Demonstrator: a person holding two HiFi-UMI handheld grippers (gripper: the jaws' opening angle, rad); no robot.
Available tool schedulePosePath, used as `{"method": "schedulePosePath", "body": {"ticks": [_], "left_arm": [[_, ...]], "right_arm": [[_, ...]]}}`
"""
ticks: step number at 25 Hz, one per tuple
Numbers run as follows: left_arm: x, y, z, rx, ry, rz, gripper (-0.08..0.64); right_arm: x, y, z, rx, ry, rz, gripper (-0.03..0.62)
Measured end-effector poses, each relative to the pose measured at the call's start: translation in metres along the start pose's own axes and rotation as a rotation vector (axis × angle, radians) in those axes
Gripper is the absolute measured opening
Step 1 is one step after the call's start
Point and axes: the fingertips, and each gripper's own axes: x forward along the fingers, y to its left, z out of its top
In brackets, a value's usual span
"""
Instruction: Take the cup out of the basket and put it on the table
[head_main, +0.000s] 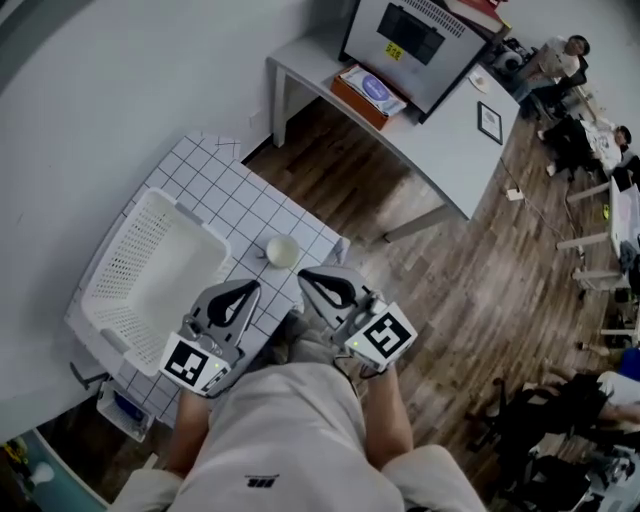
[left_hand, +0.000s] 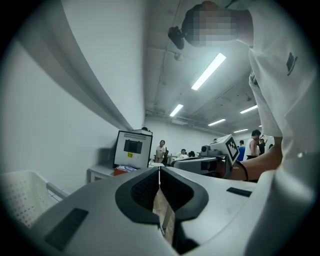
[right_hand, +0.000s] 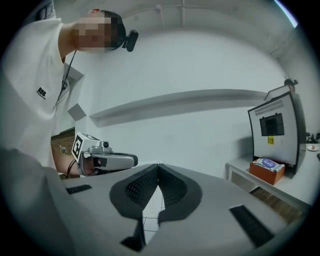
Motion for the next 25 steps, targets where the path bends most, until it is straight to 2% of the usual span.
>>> {"method": "schedulePosePath", "body": {"ticks": [7, 25], "left_arm": [[-0.002, -0.002, 0.014, -0.012, -0.033, -0.026, 0.015], [-0.007, -0.001, 0.015, -0.009, -0.034, -0.032, 0.015]], "right_arm": [[-0.006, 0.006, 0.002, -0.023, -0.002, -0.023, 0.014], [-0.005, 0.012, 0.002, -0.054, 0.022, -0.029, 0.012]]}}
